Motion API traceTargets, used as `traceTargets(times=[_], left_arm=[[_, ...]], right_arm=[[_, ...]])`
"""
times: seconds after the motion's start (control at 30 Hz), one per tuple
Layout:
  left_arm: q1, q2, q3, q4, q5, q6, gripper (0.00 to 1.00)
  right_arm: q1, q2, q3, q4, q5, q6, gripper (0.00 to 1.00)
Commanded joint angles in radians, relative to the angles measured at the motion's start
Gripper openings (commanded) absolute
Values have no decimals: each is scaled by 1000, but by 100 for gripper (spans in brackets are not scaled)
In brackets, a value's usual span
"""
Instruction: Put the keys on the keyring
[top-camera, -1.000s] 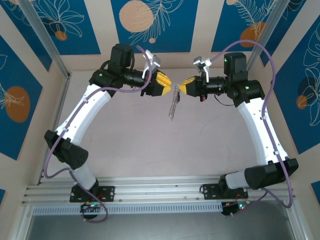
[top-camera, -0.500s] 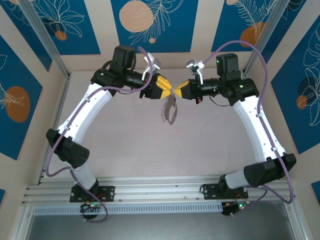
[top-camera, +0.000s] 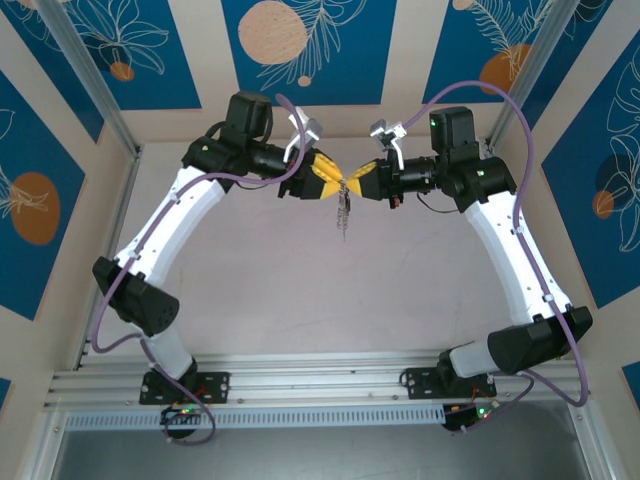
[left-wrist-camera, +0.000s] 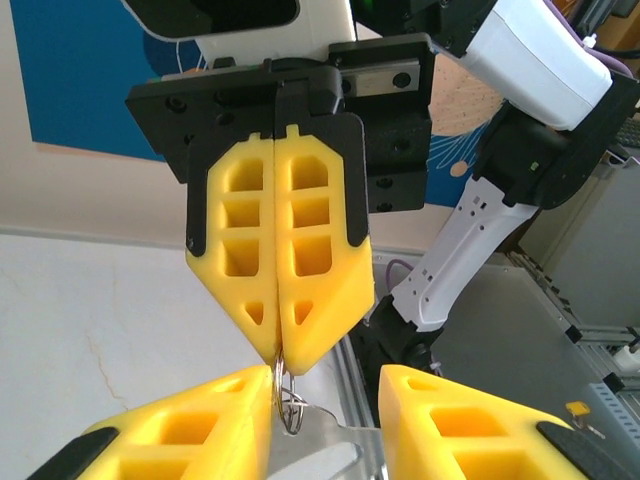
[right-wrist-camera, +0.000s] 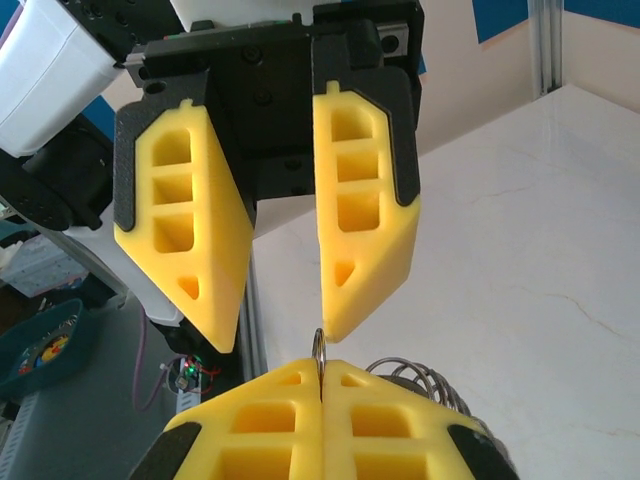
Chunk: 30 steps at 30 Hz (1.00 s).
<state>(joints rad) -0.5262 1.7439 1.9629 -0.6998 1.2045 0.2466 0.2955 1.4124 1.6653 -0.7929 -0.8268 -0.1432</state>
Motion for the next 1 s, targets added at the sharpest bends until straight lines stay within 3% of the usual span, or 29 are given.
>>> traceTargets(times=[0.0,0.5,0.77,0.87,0.97], left_arm=[[5,17,25,-34,33,33,32],[-8,28,27,14,41,-3,29],[-14,34,28,24,44,-13,13],[-18,36,28,37,40,-24,0],[-22,36,26,52,26,-37,0]], right_arm=[[8,0,31,14,-19,6,0],[22,5,24,30,-24,14,0],[27,6,25,29,-26,16,0],[31,7,26,30,-25,15,0],[30,3,26,46,-14,31,0]])
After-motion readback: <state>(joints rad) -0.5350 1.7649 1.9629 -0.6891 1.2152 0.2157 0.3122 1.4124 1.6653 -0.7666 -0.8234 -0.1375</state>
